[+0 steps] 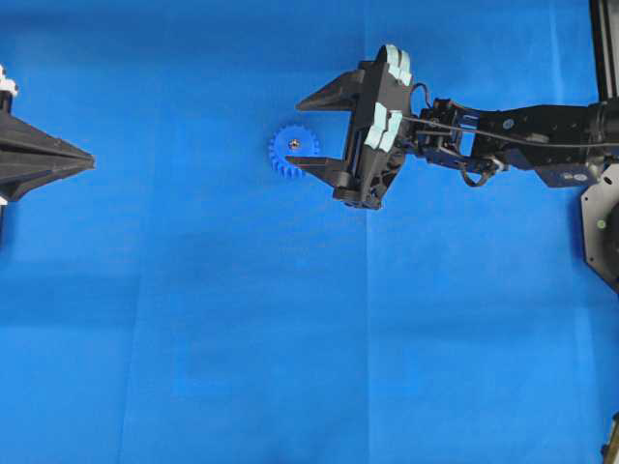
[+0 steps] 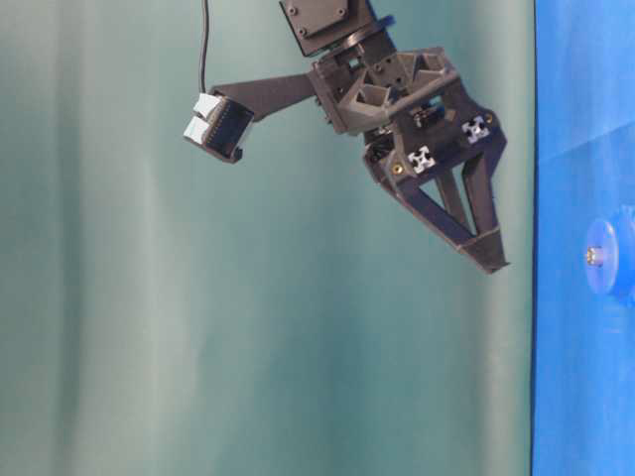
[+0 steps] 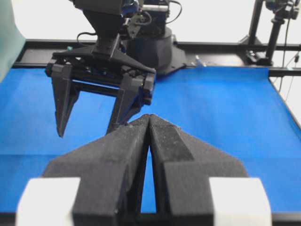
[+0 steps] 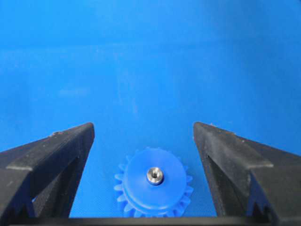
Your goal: Insert the shaft placed at a random location into the center hole of the small gear at another random location.
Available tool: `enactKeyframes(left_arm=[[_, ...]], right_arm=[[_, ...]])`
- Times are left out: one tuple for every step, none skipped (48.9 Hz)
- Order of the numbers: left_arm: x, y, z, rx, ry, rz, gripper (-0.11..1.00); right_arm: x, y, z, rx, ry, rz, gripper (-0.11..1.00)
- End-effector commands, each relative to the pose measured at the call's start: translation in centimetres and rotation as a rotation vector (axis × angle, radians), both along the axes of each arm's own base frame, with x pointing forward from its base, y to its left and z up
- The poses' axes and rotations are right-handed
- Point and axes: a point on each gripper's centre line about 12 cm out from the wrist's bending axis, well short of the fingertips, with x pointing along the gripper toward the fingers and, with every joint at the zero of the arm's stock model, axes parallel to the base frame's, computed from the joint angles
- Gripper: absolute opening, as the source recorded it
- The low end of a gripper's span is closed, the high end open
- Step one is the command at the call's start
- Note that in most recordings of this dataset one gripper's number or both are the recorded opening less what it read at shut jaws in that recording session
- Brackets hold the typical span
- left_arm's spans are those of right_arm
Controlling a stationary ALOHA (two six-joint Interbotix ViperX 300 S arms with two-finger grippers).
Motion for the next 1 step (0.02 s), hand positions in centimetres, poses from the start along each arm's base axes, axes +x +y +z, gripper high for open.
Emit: enactKeyframes(left_arm=[[0.1,0.06,0.44,-0.002,-0.012,0.003,0.0]], right_arm=[[-0.01,0.12,1.36,-0.003,-0.035,0.002,0.82]])
